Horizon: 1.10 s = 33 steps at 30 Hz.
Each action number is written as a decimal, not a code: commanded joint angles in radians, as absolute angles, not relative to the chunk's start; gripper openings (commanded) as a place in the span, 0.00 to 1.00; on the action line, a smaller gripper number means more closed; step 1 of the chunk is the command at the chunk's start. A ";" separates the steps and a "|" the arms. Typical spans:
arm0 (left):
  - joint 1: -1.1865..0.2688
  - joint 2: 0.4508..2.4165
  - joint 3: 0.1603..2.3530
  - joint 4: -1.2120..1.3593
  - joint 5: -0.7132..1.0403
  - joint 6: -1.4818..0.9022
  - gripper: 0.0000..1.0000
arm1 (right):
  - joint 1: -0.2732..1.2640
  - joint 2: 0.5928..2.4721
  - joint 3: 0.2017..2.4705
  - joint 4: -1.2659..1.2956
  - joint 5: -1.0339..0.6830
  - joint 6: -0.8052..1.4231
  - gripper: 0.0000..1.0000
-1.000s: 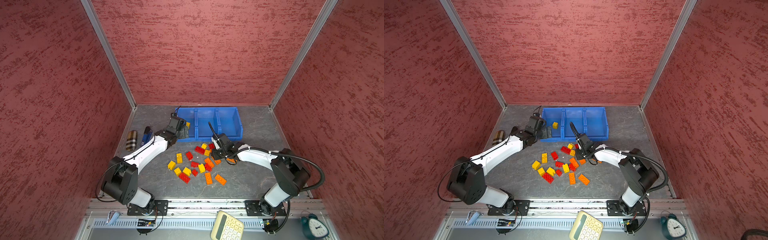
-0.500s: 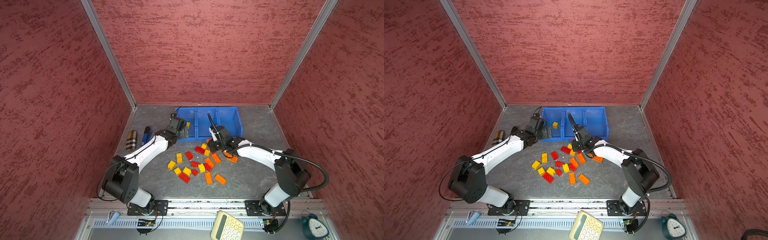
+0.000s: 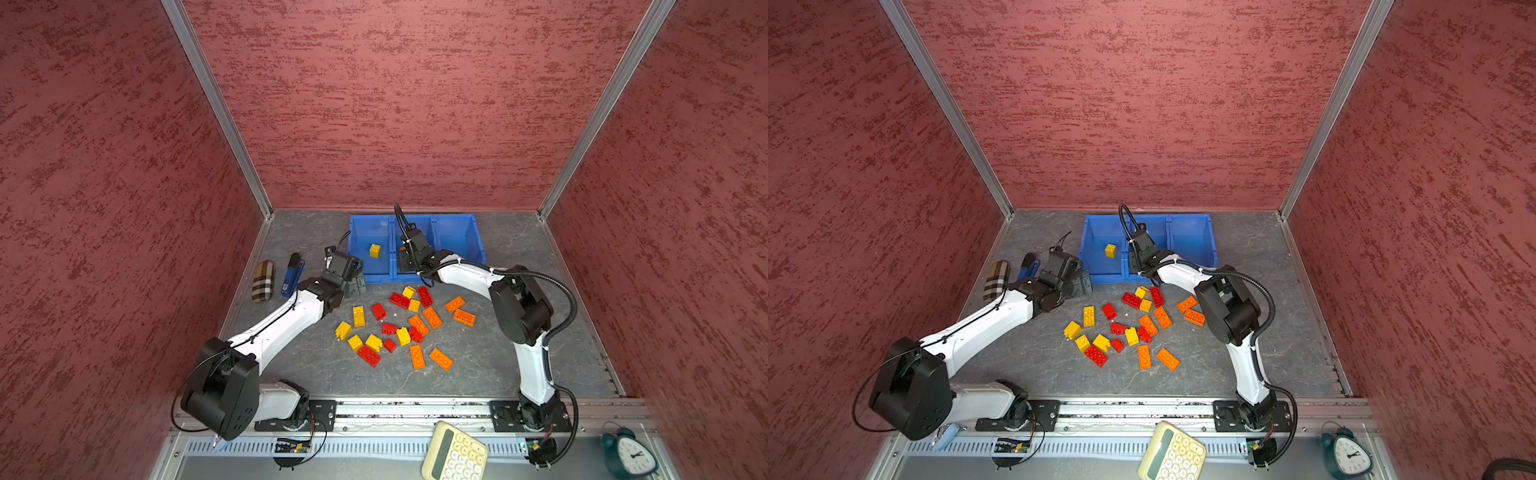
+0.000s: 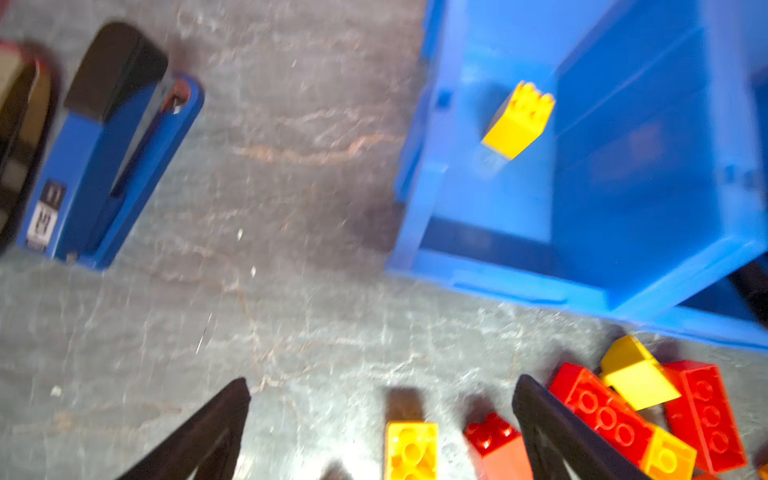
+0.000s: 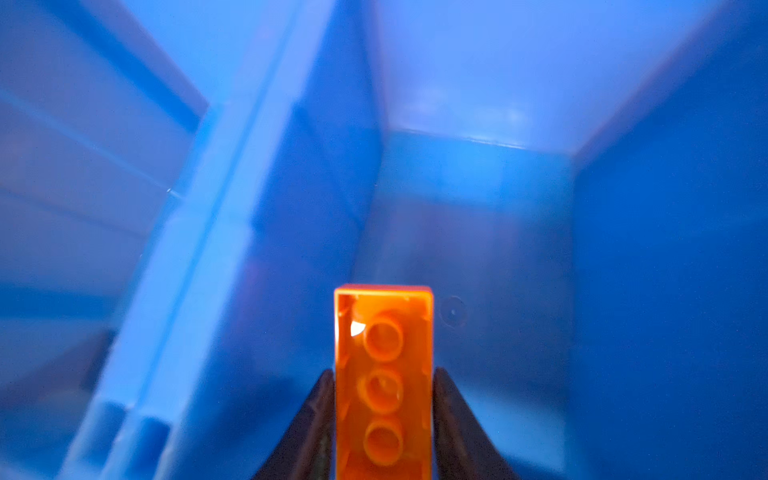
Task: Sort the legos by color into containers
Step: 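Carry the orange brick to the middle compartment while the left gripper grasps another yellow brick, then drop the second yellow brick into the same compartment with the left gripper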
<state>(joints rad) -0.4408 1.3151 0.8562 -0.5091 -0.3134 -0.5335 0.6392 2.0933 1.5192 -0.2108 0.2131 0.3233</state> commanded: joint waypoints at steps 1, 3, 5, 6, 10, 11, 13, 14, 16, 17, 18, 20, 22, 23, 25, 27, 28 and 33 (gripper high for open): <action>-0.435 1.289 0.815 -0.558 -0.270 -0.596 0.99 | 0.637 2.072 1.537 -0.189 0.246 0.324 0.51; -0.434 1.287 0.791 -0.557 -0.232 -0.599 1.00 | 0.636 2.048 1.509 -0.179 0.239 0.318 0.57; -0.434 1.296 0.778 -0.560 -0.202 -0.605 0.99 | 0.637 2.013 1.466 -0.153 0.218 0.318 0.61; -0.434 1.305 0.778 -0.559 -0.175 -0.595 1.00 | 0.637 1.991 1.438 -0.135 0.197 0.312 0.62; -0.460 1.345 0.779 -0.544 -0.098 -0.541 1.00 | 0.637 1.902 1.345 -0.076 0.171 0.327 0.68; -0.469 1.357 0.780 -0.538 -0.082 -0.528 0.98 | 0.637 1.875 1.316 -0.051 0.158 0.326 0.69; -0.481 1.387 0.786 -0.536 -0.060 -0.507 0.93 | 0.637 1.820 1.259 0.006 0.124 0.318 0.71; -0.484 1.407 0.792 -0.540 -0.052 -0.498 0.88 | 0.637 1.788 1.226 0.040 0.116 0.319 0.80; -0.491 1.452 0.807 -0.556 -0.048 -0.487 0.80 | 0.637 1.739 1.168 0.102 0.114 0.321 0.99; -0.496 1.476 0.815 -0.564 -0.052 -0.482 0.77 | 0.637 1.713 1.136 0.136 0.124 0.330 0.99; -0.501 1.491 0.821 -0.570 -0.054 -0.477 0.74 | 0.637 1.689 1.106 0.170 0.139 0.338 0.99; -0.514 1.530 0.835 -0.573 -0.055 -0.463 0.70 | 0.637 1.647 1.049 0.239 0.168 0.352 0.99; -0.528 1.557 0.849 -0.579 -0.064 -0.454 0.67 | 0.637 1.614 0.996 0.309 0.161 0.343 0.99; -0.534 1.571 0.856 -0.581 -0.070 -0.452 0.65 | 0.637 1.596 0.965 0.349 0.158 0.335 0.99; -0.542 1.592 0.868 -0.583 -0.076 -0.451 0.62 | 0.635 1.559 0.906 0.407 0.183 0.362 0.99; -0.548 1.610 0.878 -0.581 -0.080 -0.453 0.59 | 0.633 1.535 0.869 0.449 0.157 0.341 0.99; -0.552 1.617 0.881 -0.579 -0.083 -0.454 0.58 | 0.633 1.526 0.857 0.455 0.145 0.329 0.99; -0.559 1.656 0.900 -0.572 -0.089 -0.456 0.51 | 0.633 1.514 0.866 0.358 0.147 0.321 0.99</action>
<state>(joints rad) -0.5533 1.6245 0.8833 -0.5724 -0.0841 -0.4618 0.6373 1.5394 0.8555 0.3481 0.1497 0.3336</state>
